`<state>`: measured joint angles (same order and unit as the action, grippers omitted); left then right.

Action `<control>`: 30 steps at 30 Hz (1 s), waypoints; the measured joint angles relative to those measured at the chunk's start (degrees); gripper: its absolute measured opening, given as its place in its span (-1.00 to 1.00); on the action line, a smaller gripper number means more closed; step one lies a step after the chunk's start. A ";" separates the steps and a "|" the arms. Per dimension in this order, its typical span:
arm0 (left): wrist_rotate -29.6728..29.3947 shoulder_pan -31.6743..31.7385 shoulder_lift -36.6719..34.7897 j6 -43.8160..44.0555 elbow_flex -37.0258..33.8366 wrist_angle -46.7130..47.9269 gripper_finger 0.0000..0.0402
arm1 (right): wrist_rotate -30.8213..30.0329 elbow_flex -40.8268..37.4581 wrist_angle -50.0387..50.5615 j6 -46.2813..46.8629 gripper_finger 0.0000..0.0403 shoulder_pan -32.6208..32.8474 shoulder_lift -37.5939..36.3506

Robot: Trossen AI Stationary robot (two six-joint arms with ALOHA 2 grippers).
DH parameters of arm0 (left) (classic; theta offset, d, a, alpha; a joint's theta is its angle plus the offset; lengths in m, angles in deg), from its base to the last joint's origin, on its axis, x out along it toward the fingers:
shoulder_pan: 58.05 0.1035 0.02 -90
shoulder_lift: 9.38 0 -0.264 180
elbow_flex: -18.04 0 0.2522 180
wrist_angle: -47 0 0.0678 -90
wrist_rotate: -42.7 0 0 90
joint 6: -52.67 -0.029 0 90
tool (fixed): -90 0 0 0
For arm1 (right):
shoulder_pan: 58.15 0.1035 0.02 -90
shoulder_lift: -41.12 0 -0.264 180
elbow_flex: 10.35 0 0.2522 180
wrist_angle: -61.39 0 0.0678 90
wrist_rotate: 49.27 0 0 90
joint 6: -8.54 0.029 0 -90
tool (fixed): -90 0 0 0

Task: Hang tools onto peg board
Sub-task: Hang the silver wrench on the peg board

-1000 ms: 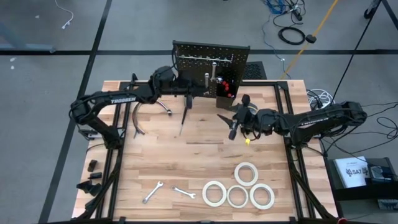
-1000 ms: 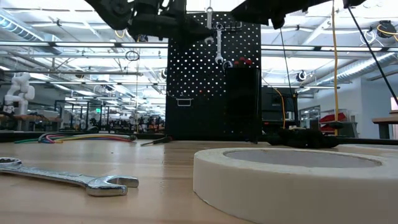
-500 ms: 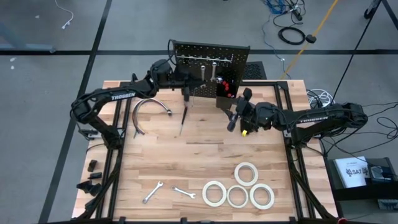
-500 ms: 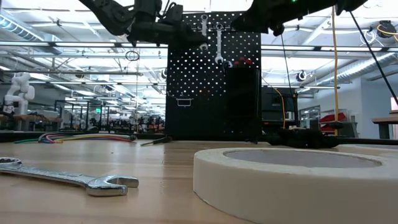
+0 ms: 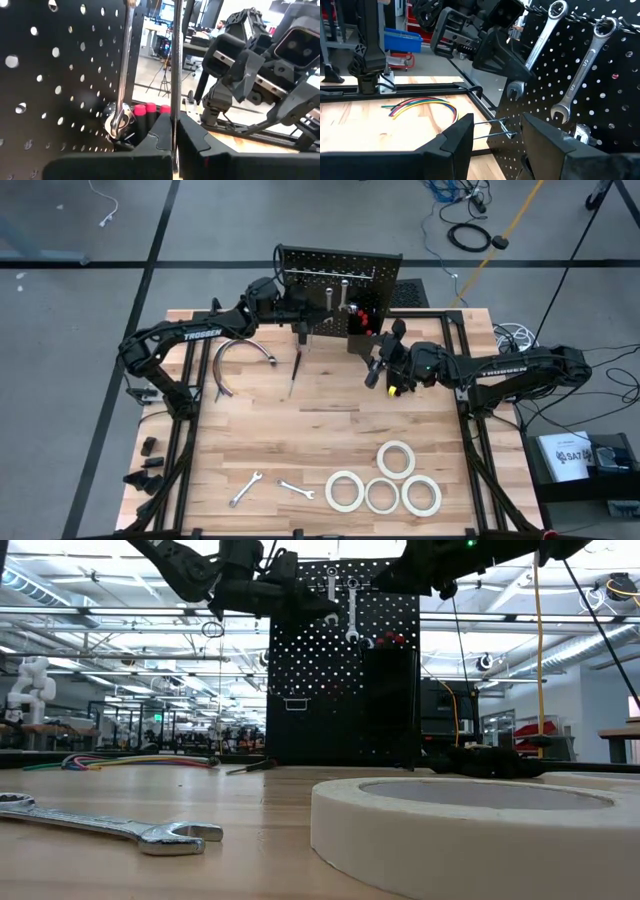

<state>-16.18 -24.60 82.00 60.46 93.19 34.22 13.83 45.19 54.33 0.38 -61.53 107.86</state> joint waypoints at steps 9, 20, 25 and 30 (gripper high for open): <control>-2.88 -0.26 -0.07 3.82 0.00 -0.06 -0.99 | 0.00 0.00 0.15 -0.56 -0.22 0.02 0.00; -7.17 -1.74 -0.07 5.23 -0.02 -1.51 -0.99 | -0.02 0.00 0.17 -0.50 -0.22 0.02 0.00; -7.72 -2.10 -0.07 5.41 1.11 -0.82 -0.99 | -0.01 0.00 0.16 -0.02 -0.22 0.04 0.00; -7.72 -2.10 -0.15 5.41 2.37 0.20 -0.99 | -0.02 0.00 0.17 0.20 -0.22 0.02 0.00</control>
<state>-23.90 -26.69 81.84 65.86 95.55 34.42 13.81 45.19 54.51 0.58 -61.50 107.86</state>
